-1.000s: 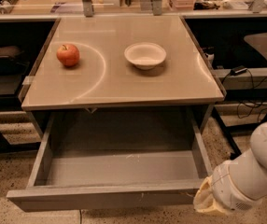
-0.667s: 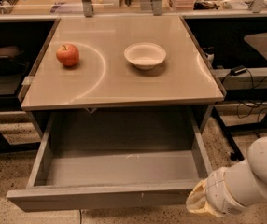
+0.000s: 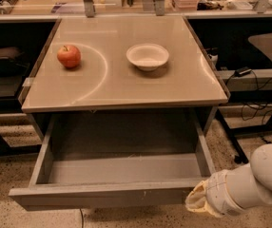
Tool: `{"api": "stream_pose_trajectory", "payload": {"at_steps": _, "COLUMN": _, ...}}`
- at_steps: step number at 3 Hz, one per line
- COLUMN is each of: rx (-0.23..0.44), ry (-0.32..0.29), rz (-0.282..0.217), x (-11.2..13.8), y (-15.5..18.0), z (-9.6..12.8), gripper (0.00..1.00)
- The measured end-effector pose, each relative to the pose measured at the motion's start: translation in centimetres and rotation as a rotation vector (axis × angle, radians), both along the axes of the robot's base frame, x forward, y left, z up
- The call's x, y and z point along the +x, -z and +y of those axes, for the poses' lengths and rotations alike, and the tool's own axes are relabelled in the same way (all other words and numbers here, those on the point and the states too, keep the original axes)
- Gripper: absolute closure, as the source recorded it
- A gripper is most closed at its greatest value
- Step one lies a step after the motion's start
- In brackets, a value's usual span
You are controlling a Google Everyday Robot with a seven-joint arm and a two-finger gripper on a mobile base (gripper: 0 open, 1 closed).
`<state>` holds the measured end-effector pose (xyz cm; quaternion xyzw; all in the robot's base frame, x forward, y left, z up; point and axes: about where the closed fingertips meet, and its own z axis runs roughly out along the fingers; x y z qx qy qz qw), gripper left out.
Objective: Close top drawer
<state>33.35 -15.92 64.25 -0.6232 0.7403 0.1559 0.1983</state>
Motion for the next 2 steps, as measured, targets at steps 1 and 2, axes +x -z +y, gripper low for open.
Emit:
{"api": "stream_pose_trajectory", "payload": {"at_steps": 1, "rx": 0.000, "ry": 0.000, "rz": 0.000, "x": 0.00, "y": 0.00, "z": 0.00, "gripper": 0.57}}
{"api": "stream_pose_trajectory", "payload": {"at_steps": 2, "rx": 0.000, "ry": 0.000, "rz": 0.000, "x": 0.00, "y": 0.00, "z": 0.00, "gripper": 0.36}}
